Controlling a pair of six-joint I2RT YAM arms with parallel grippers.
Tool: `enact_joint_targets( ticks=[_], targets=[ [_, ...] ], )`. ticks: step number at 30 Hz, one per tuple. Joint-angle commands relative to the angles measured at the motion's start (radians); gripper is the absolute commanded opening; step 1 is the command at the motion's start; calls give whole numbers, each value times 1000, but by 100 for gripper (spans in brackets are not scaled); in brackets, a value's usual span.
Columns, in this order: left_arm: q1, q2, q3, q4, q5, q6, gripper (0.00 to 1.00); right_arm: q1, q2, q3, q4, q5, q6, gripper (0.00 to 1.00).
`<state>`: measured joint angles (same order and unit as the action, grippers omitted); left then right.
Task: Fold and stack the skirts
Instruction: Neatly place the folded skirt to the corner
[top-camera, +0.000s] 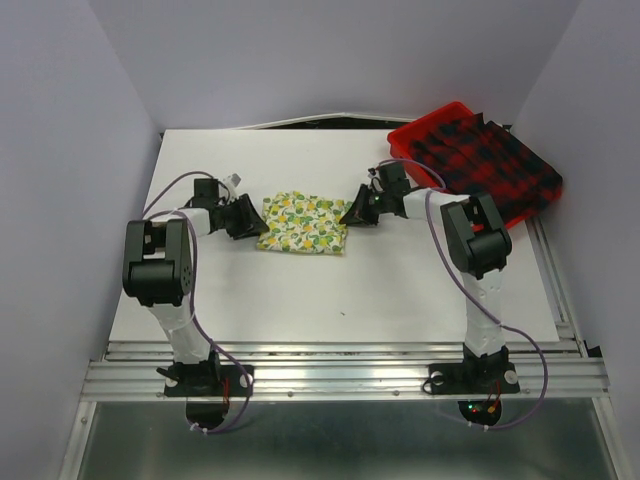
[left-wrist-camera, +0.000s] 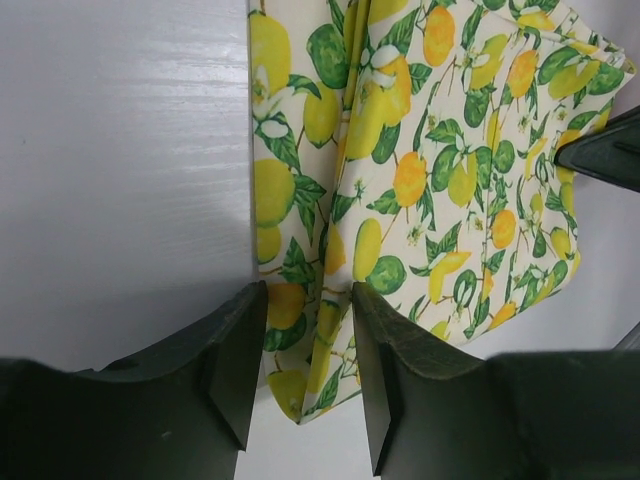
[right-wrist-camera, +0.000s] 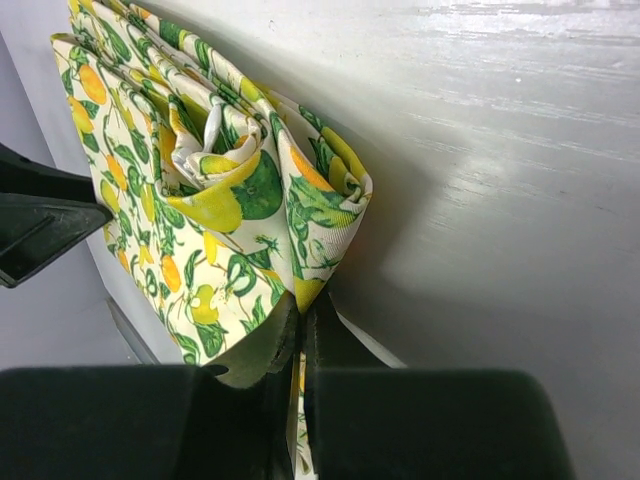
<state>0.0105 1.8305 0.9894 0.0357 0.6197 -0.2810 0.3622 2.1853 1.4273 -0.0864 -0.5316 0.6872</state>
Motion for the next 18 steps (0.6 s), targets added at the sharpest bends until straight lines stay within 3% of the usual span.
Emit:
enact_joint_targets(
  ticks=[1, 6, 7, 8, 9, 10, 12, 13, 14, 18],
  targets=[
    [-6, 56, 50, -102, -64, -17, 49, 12, 54, 16, -10, 79, -17, 1],
    [-4, 110, 130, -134, -71, -24, 21, 12, 65, 45, -12, 79, -17, 2],
    [-6, 125, 159, -141, -75, -24, 6, 12, 68, 50, -12, 81, -17, 4],
    [-6, 131, 170, -146, -77, -26, 0, 12, 68, 54, -13, 82, -18, 6],
    [-4, 136, 189, -149, -72, -24, 0, 12, 70, 64, -16, 88, -17, 9],
    [-6, 138, 195, -148, -74, -24, 0, 12, 71, 70, -19, 96, -21, 26],
    [-6, 131, 207, -126, -72, -32, 0, 12, 70, 78, -24, 104, -25, 40],
    [-6, 127, 221, -117, -87, -33, 0, 12, 67, 85, -27, 110, -25, 56],
    [-4, 127, 230, -111, -95, -37, 0, 12, 62, 88, -36, 123, -26, 65],
    [-1, 141, 275, -88, -147, -67, 0, -22, 48, 108, -70, 162, -54, 88]
  ],
)
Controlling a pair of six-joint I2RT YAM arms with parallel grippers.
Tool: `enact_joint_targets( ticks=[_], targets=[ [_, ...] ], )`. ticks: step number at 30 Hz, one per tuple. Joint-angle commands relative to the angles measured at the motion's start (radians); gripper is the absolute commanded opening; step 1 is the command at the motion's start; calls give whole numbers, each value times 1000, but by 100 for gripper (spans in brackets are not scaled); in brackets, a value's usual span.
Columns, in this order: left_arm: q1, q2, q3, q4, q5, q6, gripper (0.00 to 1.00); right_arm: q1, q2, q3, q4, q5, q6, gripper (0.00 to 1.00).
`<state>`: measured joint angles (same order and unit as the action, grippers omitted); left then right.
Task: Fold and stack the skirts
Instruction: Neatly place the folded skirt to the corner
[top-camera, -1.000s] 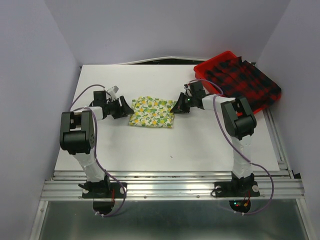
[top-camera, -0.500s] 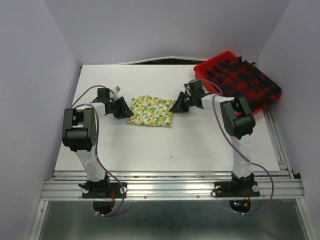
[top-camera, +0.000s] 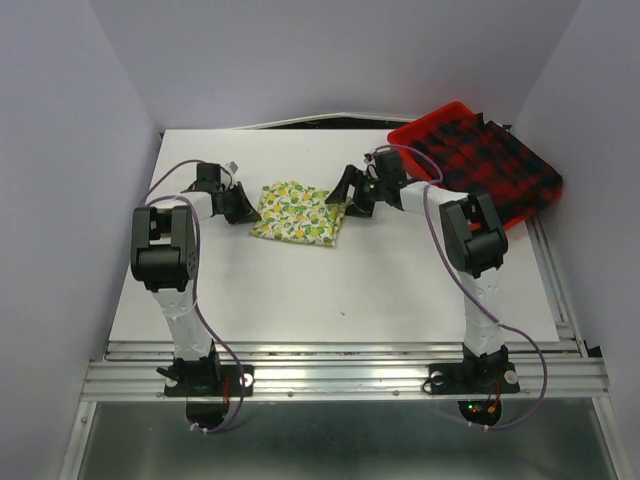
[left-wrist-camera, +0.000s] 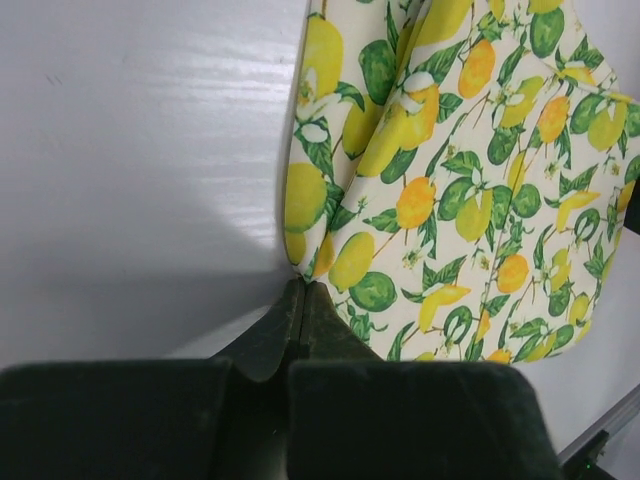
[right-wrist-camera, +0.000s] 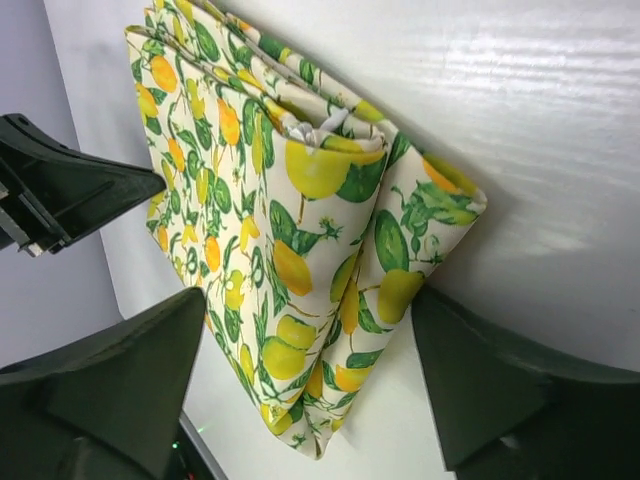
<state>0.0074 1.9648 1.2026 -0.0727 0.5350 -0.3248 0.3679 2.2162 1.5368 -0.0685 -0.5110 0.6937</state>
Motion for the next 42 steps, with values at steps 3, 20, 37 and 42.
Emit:
enact_joint_targets(
  ticks=[3, 20, 37, 42],
  targets=[
    [23, 32, 100, 33, -89, -34, 0, -56, -4, -13, -94, 144, -68, 97],
    [161, -13, 194, 43, -168, 87, 45, -109, -42, -27, -149, 86, -137, 100],
    [-194, -618, -146, -165, -562, 334, 99, -118, -228, -79, -209, 103, -191, 100],
    [-291, -564, -224, -254, -635, 213, 99, -127, -266, -110, -211, 118, -184, 100]
  ],
)
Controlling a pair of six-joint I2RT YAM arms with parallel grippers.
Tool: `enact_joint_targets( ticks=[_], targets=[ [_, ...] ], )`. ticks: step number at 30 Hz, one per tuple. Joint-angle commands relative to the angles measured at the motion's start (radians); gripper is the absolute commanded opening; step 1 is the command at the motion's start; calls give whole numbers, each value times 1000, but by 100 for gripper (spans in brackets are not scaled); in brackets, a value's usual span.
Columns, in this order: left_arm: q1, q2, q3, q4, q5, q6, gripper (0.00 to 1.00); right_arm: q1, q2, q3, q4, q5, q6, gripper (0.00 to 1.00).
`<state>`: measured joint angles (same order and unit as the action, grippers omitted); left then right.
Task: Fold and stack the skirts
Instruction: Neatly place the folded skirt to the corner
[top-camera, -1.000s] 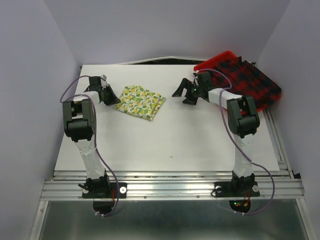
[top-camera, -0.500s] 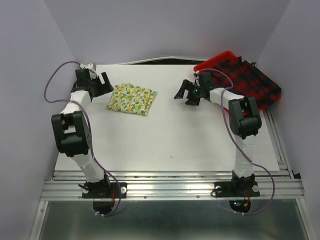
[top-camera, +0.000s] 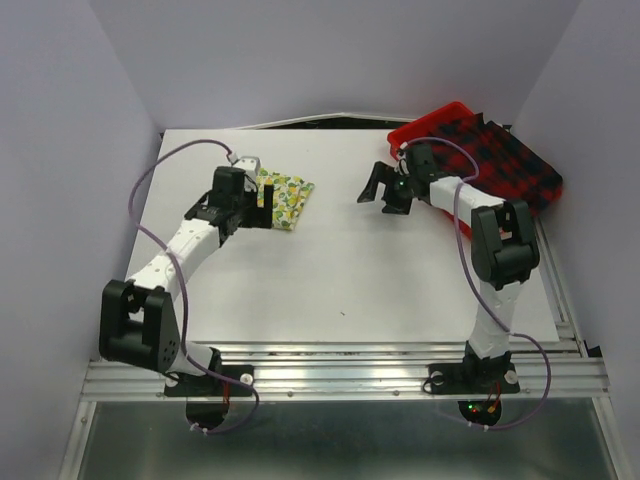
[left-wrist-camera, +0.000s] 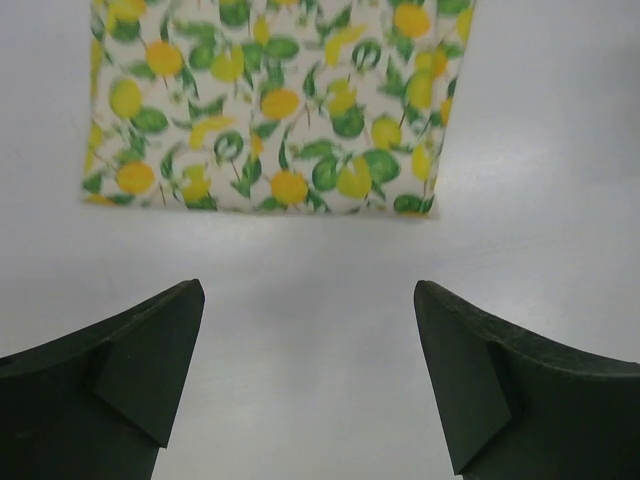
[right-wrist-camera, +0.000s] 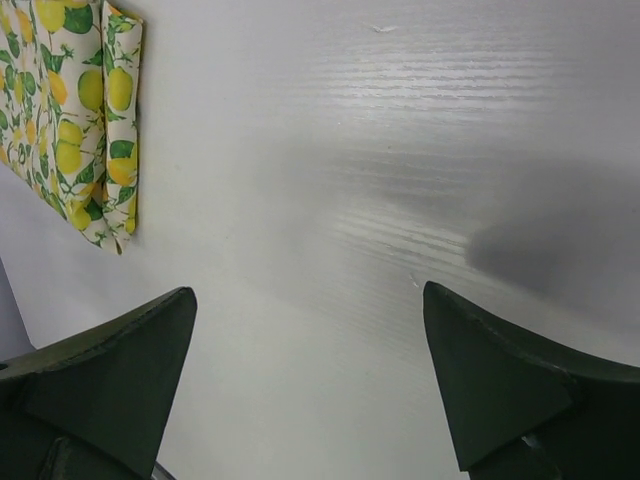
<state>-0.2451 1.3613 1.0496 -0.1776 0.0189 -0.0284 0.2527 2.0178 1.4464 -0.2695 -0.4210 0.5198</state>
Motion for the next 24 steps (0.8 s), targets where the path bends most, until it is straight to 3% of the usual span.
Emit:
enact_joint_targets(
  ticks=[1, 4, 10, 18, 24],
  targets=[
    [-46, 42, -91, -143, -103, -99, 98, -21, -71, -23, -11, 30, -10, 100],
    [-77, 56, -91, -112, -123, -140, 98, -21, -80, -35, -11, 37, -7, 100],
    [-117, 246, -37, -102, -107, -215, 98, -30, -88, -53, -11, 51, -9, 100],
    [-122, 493, 139, -51, -91, -312, 98, -72, -110, -67, -17, 57, -21, 100],
    [-102, 640, 321, -51, -163, -372, 98, -81, -100, -69, -17, 41, -20, 100]
  ],
)
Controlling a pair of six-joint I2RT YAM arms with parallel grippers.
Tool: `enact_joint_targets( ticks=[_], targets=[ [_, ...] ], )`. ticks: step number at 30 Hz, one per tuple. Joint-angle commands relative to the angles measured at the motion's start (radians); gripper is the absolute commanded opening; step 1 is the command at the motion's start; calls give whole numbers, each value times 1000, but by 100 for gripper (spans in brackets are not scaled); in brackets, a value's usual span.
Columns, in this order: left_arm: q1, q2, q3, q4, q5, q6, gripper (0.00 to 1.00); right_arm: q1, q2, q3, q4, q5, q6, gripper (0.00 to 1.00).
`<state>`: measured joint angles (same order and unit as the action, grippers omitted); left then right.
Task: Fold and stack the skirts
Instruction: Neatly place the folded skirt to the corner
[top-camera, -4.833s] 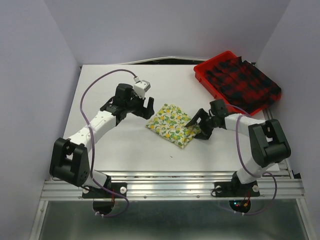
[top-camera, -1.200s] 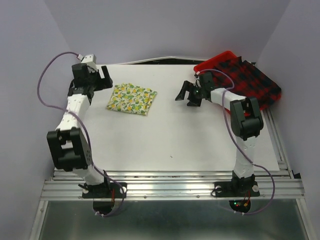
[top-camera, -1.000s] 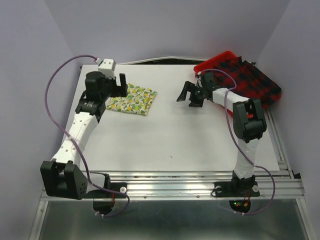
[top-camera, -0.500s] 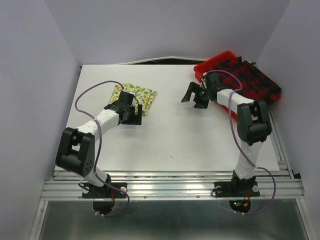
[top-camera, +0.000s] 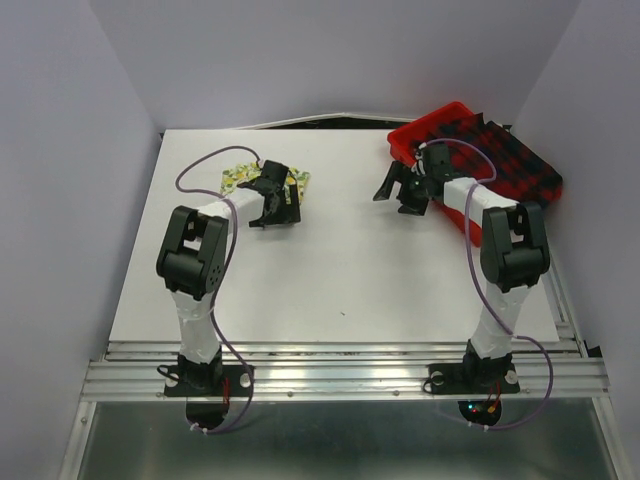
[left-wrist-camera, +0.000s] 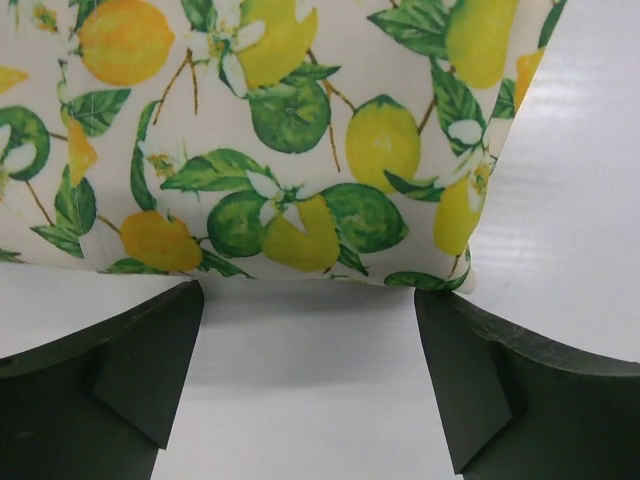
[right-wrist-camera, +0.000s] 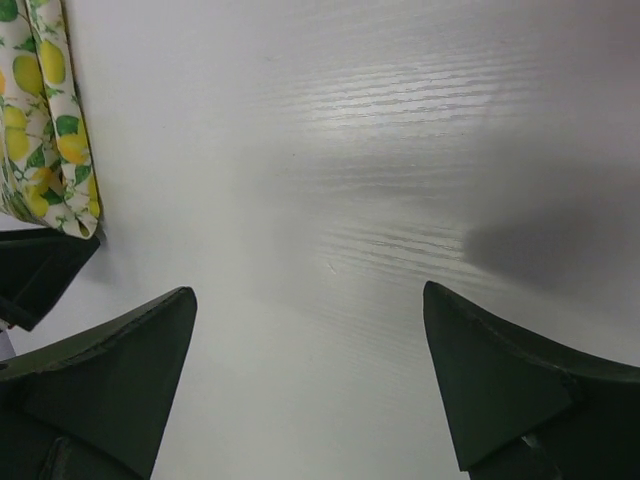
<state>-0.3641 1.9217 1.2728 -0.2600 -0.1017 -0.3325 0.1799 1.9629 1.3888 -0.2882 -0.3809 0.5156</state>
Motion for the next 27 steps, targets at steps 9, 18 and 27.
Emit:
enact_joint_targets(
  ticks=[9, 18, 27],
  targets=[
    [116, 253, 355, -16, -96, -27, 98, -28, -47, -14, 3, -13, -20, 100],
    [215, 261, 385, -22, -113, 140, 98, -37, -32, -24, 6, -36, -14, 100],
    [258, 353, 557, -59, -43, 176, 98, -37, -32, -19, 11, -36, -25, 100]
  ],
)
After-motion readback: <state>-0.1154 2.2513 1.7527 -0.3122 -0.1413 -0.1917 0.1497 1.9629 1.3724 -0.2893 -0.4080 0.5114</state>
